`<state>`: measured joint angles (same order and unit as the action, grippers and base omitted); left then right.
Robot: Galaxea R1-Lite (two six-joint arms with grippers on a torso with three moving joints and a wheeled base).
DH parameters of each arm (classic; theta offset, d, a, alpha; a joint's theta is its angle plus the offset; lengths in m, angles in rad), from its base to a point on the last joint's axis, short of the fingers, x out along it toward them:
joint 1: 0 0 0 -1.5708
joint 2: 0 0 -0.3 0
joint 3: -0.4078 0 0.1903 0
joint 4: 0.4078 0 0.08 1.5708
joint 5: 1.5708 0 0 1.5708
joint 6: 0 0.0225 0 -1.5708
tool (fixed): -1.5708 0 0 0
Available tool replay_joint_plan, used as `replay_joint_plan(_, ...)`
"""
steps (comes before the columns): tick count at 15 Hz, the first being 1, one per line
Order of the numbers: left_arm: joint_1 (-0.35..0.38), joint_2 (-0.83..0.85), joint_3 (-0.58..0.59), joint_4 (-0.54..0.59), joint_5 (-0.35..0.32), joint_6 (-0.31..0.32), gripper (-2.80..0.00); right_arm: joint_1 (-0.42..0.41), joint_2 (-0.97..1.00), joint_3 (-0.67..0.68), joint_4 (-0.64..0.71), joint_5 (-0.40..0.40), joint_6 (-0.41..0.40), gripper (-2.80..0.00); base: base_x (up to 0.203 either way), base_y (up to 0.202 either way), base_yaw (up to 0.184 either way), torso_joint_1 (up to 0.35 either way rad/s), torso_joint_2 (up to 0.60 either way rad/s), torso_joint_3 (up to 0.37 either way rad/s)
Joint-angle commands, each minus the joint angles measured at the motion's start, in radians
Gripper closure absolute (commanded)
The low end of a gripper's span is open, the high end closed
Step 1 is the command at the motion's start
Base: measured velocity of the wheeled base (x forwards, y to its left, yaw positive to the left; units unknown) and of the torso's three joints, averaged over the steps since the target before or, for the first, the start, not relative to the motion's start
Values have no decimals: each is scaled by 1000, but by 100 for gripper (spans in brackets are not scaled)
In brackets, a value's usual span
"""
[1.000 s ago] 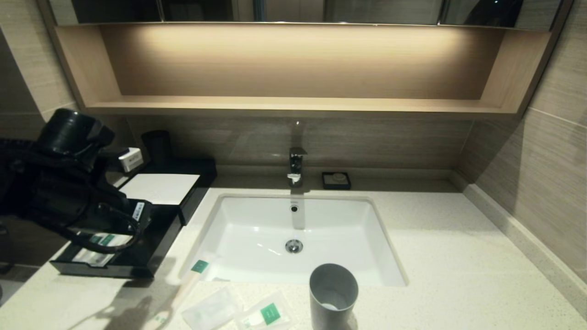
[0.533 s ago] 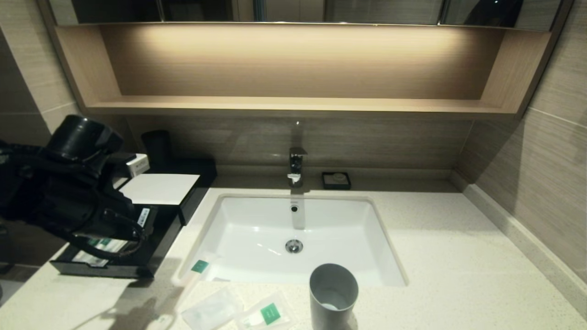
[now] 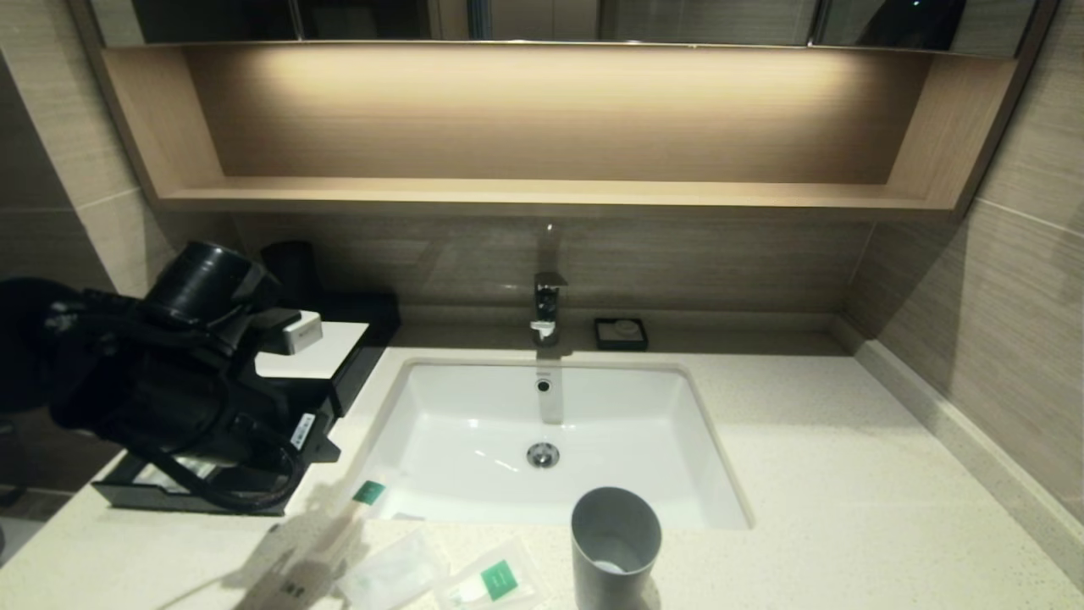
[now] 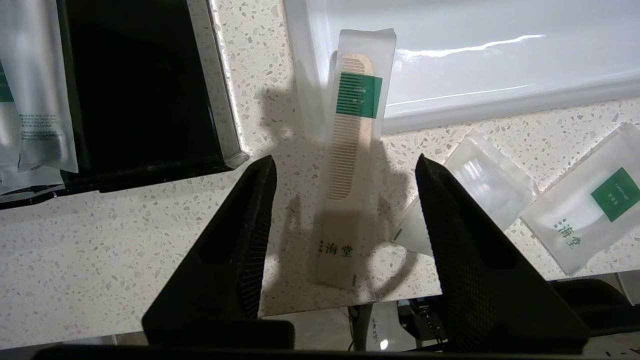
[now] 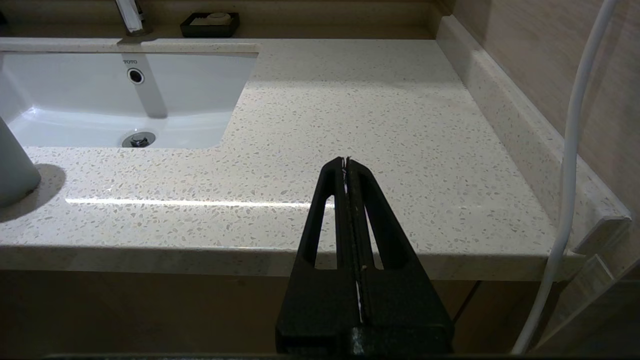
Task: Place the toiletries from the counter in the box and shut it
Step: Pick up the bathroom toiletry
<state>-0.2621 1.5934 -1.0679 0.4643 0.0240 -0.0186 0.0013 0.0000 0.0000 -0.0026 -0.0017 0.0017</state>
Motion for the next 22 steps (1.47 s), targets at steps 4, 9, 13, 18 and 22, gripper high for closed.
replay_joint_plan(4,-47,74,-14,-7,4,9,-280,0,0,1,0,0,0,0,0,0,0,0,0,0)
replay_joint_plan(9,-55,167,-54,-24,2,19,-280,0,-1,1,0,0,0,0,0,0,0,0,0,0)
replay_joint_plan(13,-54,254,-71,-42,3,27,-280,0,0,1,0,0,0,0,0,0,0,0,0,0)
replay_joint_plan(18,-54,325,-81,-85,-4,32,-280,0,0,1,0,0,0,0,0,0,0,0,0,0)
replay_joint_plan(22,-54,347,-87,-85,-6,30,-280,0,0,0,0,0,0,0,0,0,0,0,0,0)
